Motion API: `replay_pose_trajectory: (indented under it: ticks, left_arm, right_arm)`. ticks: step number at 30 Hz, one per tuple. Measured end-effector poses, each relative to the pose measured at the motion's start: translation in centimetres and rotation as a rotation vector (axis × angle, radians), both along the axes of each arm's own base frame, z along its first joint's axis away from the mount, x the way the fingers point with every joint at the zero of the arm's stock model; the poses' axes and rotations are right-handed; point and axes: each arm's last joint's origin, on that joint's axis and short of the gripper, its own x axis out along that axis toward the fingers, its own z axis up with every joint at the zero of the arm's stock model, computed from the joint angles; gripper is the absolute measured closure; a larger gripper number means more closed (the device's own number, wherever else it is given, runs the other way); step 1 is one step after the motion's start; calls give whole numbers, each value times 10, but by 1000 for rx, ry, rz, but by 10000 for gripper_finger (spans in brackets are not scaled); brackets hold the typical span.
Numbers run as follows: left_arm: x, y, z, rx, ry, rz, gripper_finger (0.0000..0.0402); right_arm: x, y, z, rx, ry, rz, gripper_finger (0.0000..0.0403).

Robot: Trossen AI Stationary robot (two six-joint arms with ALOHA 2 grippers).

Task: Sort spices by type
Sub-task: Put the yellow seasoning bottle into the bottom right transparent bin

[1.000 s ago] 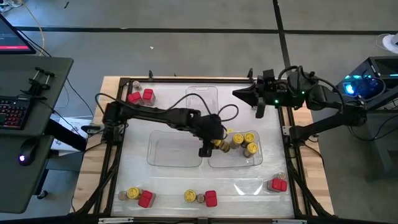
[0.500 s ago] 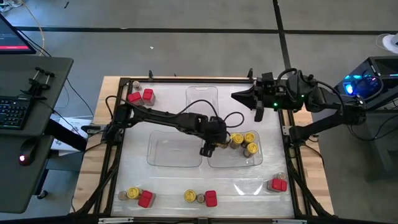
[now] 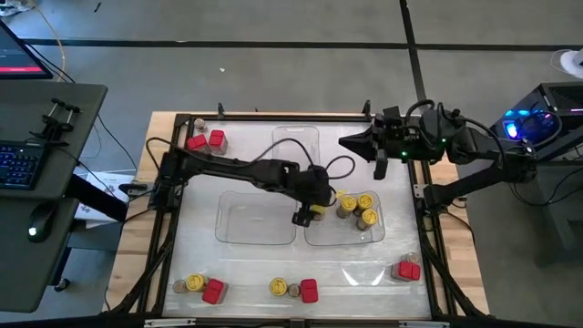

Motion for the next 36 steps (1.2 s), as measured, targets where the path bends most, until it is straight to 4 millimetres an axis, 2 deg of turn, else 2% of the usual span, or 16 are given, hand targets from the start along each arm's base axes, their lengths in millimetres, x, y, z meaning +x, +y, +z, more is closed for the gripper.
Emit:
replay_pose_trajectory:
  ticks: [5, 8, 10, 12, 14, 15, 16, 21, 26, 30, 36]
  left_arm:
    - [-17, 2, 34, -92, -54, 5, 87]
    - [-24, 2, 46, -116, -71, 38, 112]
    - [-24, 2, 43, -119, -57, 56, 159]
    - [-21, 2, 28, -136, -36, 81, 233]
    - [-18, -1, 15, -157, -35, 96, 330]
    - [-17, -1, 10, -166, -43, 112, 364]
    - [-16, -1, 9, -177, -62, 141, 380]
    - [-16, 1, 4, -158, -53, 223, 399]
    - [-13, 1, -3, -155, -39, 215, 401]
    - [-10, -1, -20, -138, 28, 191, 401]
    - [-8, -4, -25, -144, 40, 177, 401]
  right_arm:
    - [-5, -1, 3, -9, -14, -2, 402]
    - [-7, -1, 4, -31, -16, -1, 402]
    - [-8, -1, 4, -31, -19, -1, 402]
    - [-8, -1, 4, -31, -19, -1, 402]
    - [-8, -1, 4, -32, -14, -1, 402]
    - [-8, -1, 4, -32, -12, 0, 402]
    - [-8, -1, 4, -32, -12, 0, 402]
    - [-8, -1, 4, -32, -12, 2, 402]
    - [-8, -1, 4, -32, -12, 3, 402]
    - [-8, -1, 4, -32, -12, 3, 402]
    - [-8, -1, 4, -32, -12, 3, 402]
